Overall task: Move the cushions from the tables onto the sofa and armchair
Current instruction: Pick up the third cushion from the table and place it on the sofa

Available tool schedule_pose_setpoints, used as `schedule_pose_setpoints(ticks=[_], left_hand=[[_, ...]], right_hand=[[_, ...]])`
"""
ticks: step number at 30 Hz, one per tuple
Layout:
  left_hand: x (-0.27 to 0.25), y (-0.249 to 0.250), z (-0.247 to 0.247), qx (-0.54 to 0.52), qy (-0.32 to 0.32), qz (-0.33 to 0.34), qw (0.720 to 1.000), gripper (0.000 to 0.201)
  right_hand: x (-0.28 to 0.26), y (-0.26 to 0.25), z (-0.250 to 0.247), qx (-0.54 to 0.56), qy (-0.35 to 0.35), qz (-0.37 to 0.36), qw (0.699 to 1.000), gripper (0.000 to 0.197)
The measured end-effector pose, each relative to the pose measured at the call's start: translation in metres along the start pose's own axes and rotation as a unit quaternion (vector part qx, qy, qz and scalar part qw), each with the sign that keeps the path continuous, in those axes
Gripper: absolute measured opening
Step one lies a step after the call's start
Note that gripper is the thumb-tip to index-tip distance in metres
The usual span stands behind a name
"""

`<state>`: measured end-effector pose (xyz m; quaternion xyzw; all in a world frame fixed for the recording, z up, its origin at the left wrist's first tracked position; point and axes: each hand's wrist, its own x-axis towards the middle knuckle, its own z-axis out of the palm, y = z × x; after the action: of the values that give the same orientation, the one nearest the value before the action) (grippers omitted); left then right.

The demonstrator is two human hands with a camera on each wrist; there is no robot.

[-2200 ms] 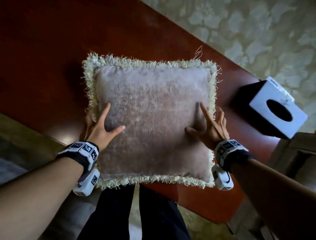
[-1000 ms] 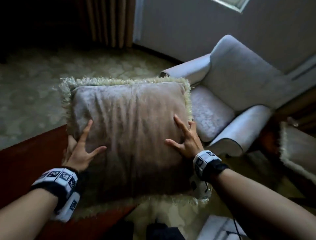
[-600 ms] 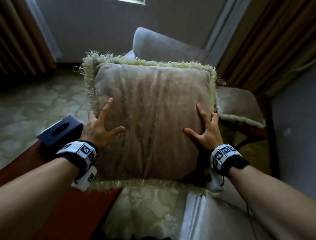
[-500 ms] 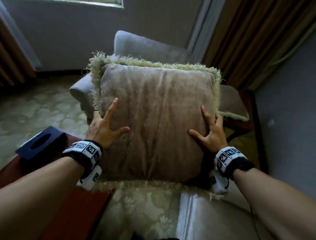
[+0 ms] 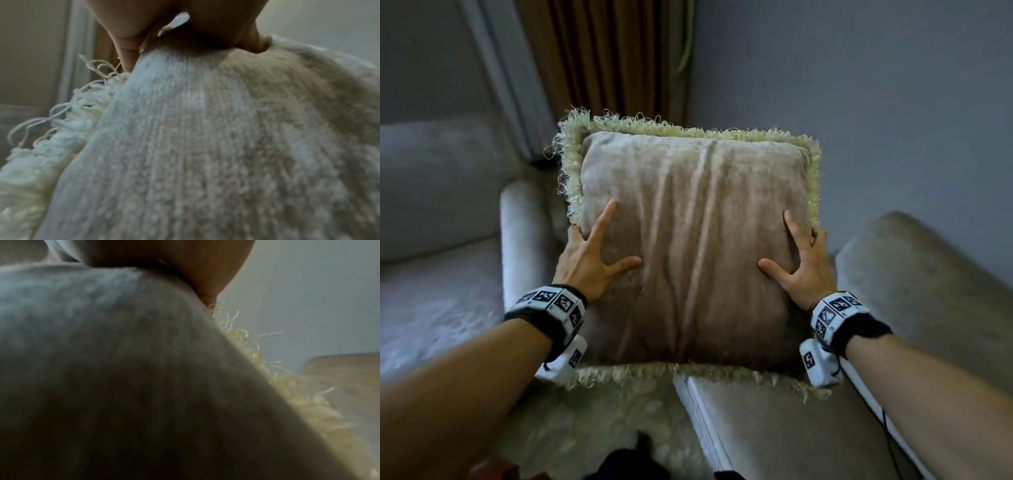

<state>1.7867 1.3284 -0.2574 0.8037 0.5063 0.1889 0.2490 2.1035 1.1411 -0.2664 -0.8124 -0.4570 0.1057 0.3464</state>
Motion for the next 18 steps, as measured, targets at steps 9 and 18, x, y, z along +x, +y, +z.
schedule_pose_setpoints(ticks=[9,18], left_hand=[[0.108,0.105,0.120,-0.010,-0.204,0.182,0.962,0.110],[0.075,0.212,0.267,-0.028,-0.352,0.296,0.887,0.122]], right_hand=[[-0.082,0.069,-0.038,-0.015,0.169,0.242,0.955,0.102],[-0.199,0.141,-0.055,-0.027,0.272,0.425,0.863,0.109]])
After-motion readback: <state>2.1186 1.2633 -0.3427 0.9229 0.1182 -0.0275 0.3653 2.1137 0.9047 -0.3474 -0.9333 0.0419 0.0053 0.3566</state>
